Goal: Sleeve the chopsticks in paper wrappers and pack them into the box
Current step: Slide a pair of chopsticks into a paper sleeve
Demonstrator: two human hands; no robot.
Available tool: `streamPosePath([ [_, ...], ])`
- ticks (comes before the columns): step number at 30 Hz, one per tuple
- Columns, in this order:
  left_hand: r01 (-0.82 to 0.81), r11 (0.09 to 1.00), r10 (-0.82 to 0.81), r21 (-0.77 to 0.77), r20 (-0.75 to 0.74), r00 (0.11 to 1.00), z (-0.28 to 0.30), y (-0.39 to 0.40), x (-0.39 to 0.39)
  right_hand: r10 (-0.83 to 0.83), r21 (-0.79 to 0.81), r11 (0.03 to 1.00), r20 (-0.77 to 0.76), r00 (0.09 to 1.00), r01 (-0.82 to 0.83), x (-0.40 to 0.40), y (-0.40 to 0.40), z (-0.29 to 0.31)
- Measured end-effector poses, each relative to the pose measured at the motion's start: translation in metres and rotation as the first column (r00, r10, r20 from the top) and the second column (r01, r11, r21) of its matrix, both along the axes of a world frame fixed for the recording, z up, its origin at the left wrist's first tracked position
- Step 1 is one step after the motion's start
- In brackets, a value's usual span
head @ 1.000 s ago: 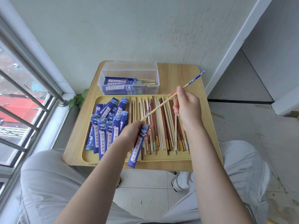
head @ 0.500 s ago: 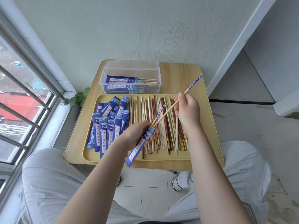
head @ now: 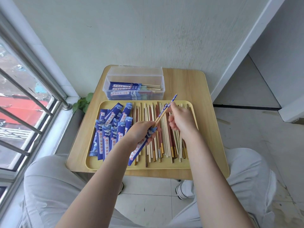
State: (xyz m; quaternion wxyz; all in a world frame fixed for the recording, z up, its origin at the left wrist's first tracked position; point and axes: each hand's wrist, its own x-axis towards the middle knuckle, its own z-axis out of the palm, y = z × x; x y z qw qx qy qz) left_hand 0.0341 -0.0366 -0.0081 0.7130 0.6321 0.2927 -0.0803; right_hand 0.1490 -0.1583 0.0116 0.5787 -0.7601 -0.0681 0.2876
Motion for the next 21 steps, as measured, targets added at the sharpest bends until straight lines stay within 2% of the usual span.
streamPosePath([
  [2, 0.017, 1.0, -0.017, 0.003, -0.005, 1.0, 0.002, 0.003, -0.001, -0.122, 0.059, 0.991, 0.004, 0.993, 0.121, 0.005, 0.005, 0.001],
  [6, -0.048, 0.999, 0.048, -0.02, 0.019, 0.999, 0.006, 0.006, 0.005, 0.023, 0.007, 1.0, 0.077, 0.997, -0.024, 0.0, 0.012, -0.001],
  [8, -0.084, 0.996, 0.085, -0.023, 0.035, 0.996, 0.013, 0.01, 0.011, 0.058, 0.005, 0.998, 0.062, 0.996, -0.058, -0.002, 0.018, -0.003],
  [14, -0.007, 0.997, 0.009, 0.072, -0.028, 1.0, 0.027, 0.025, 0.019, -0.14, 0.125, 0.984, 0.117, 0.983, 0.126, 0.024, 0.031, 0.007],
  [18, -0.036, 0.996, 0.041, 0.087, -0.052, 0.998, 0.025, 0.028, 0.029, -0.054, 0.078, 0.996, 0.264, 0.963, 0.034, 0.039, 0.043, 0.011],
  [21, -0.09, 0.991, 0.095, 0.099, -0.043, 0.995, 0.025, 0.031, 0.039, 0.029, 0.02, 0.999, 0.298, 0.954, -0.036, 0.036, 0.051, 0.007],
])
